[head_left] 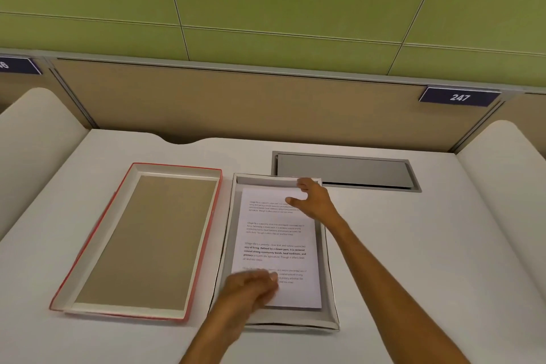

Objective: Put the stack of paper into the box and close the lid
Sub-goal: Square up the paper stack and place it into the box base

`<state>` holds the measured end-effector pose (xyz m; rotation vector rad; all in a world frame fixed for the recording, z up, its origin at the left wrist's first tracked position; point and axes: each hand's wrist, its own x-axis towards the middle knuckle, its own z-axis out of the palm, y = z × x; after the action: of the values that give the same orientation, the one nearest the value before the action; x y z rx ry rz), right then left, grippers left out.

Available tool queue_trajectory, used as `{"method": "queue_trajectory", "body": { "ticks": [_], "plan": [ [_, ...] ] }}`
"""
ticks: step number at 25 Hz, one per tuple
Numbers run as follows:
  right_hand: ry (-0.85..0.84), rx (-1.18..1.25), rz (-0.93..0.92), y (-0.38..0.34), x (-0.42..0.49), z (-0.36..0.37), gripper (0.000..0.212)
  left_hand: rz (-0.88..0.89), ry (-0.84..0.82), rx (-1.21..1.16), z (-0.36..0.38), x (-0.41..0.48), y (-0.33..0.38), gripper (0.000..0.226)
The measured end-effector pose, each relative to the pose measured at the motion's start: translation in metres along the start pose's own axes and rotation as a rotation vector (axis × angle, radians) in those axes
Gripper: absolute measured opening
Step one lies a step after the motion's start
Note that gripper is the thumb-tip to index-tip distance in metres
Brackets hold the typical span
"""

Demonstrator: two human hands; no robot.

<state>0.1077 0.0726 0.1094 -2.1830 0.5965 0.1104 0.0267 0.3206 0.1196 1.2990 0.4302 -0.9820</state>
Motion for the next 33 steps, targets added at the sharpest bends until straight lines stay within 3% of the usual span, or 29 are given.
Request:
{"method": "queue_trajectory", "body": {
  "ticks": [2, 6, 14, 28, 33],
  "plan": [
    [-0.060, -0.110, -0.047, 0.003, 0.020, 0.002, 0.068, -0.229, -0.066, -0.257, 0.007, -0.003, -0.016, 0.044],
    [-0.142, -0.246, -0.090, 0.003, 0.042, 0.010, 0.066, -0.312, -0.030, -0.458, 0.013, 0.003, -0.025, 0.043],
    [-0.275, -0.306, -0.080, 0.008, 0.070, 0.024, 0.064, -0.422, 0.001, -0.398, 0.013, 0.024, -0.016, 0.050],
    [-0.267, -0.335, -0.107, 0.016, 0.084, 0.032, 0.069, -0.435, -0.029, -0.430, 0.010, 0.037, -0.019, 0.036],
    [-0.296, -0.323, -0.125, 0.019, 0.083, 0.027, 0.070, -0.430, -0.065, -0.432, 0.005, 0.036, -0.022, 0.056]
  ]
}}
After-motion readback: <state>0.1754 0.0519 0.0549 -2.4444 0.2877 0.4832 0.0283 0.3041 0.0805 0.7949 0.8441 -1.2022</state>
